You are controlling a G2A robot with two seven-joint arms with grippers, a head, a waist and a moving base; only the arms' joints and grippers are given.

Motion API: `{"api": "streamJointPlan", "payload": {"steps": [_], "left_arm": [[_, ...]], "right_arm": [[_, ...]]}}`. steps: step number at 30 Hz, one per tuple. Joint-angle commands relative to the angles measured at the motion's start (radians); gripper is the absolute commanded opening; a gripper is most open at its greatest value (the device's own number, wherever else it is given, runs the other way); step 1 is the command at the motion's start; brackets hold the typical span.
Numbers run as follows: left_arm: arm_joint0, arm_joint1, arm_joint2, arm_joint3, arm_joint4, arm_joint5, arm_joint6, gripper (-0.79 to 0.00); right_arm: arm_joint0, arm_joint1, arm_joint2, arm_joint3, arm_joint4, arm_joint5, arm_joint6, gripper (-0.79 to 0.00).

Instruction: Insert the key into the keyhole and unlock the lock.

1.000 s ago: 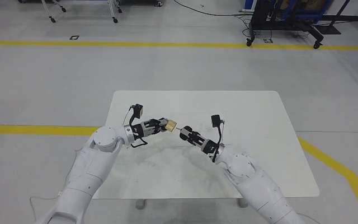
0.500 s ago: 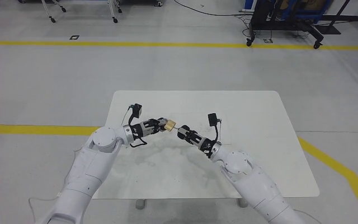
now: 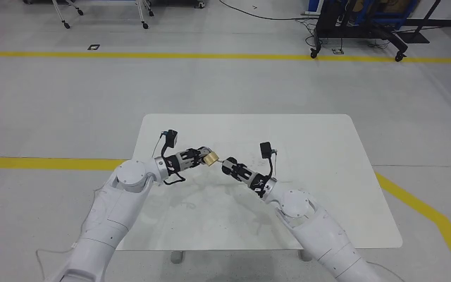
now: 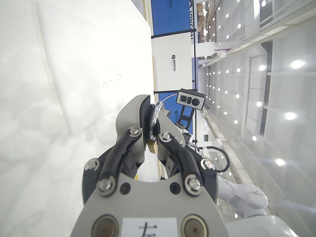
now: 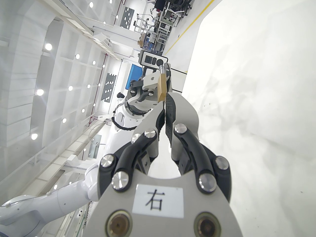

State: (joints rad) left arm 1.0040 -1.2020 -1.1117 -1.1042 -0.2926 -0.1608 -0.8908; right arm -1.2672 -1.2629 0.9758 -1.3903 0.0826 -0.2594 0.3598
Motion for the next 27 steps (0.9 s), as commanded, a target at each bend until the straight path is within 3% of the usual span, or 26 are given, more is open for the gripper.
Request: {"api": "streamJointPlan", "payload": {"steps": [1, 9, 27], "left_arm": [[0.001, -0.001, -0.003, 0.001, -0.007, 0.006, 0.012, -0.785], [0.001, -0.01, 0.002, 0.023, -0.083, 0.059, 0.036, -0.785], [-0.024, -0.022, 0.027, 0.058, -0.077, 0.049, 0.038, -0.785]], "right_arm": [[0.0, -0.001, -0.001, 0.001, 0.005, -0.006, 0.007, -0.785], [-0.011, -0.01, 0.002, 0.012, 0.046, -0.038, -0.019, -0.785], [0.024, -0.035, -0.028, 0.056, 0.041, -0.017, -0.049, -0.785]]}}
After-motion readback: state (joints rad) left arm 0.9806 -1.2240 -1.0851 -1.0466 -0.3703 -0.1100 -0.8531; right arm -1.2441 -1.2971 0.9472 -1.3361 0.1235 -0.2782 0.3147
